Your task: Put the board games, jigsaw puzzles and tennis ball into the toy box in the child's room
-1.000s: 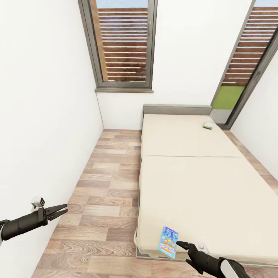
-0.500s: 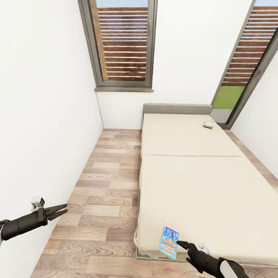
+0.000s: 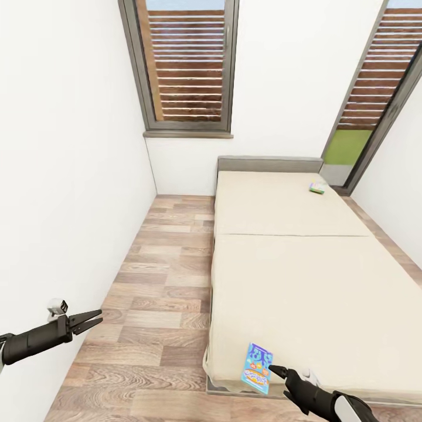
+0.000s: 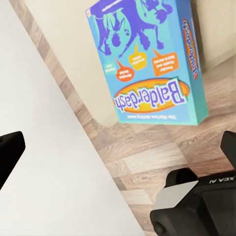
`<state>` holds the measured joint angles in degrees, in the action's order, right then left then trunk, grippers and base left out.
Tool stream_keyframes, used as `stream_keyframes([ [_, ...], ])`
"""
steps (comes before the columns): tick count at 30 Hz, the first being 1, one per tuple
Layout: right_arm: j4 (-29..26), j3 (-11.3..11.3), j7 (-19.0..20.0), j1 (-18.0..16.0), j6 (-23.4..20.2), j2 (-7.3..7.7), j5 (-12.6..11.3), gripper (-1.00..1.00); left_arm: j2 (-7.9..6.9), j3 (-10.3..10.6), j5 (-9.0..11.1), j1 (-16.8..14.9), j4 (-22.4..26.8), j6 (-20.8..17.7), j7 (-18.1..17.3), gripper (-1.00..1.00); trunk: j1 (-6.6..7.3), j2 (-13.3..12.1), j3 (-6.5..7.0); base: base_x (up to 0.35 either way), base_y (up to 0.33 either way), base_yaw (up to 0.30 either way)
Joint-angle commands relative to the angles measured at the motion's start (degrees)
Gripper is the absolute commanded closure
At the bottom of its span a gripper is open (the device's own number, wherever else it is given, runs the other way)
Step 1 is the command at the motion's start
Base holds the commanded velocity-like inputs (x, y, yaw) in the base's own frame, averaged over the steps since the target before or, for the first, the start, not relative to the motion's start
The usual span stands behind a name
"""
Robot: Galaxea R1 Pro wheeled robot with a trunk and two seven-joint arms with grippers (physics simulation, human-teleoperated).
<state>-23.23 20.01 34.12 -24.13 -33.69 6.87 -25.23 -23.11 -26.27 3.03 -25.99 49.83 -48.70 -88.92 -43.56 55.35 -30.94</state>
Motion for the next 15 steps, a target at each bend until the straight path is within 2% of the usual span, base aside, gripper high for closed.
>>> stream_keyframes([
  [1,-0.02,0.29,0.07,-0.04,-0.42,-0.02,-0.13,-1.0,-0.01,-0.01,-0.04,-0.03,0.0,-0.61,-0.23,-1.0,-0.23,0.45,-0.24,0.0,0.0,0.0],
  [15,0.03,0.29,0.16,-0.04,-0.75,0.02,-0.08,-1.0,0.0,0.0,-0.04,-0.03,0.0,-0.61,-0.24,-1.0,-3.3,6.07,-2.75,0.0,0.0,0.0],
])
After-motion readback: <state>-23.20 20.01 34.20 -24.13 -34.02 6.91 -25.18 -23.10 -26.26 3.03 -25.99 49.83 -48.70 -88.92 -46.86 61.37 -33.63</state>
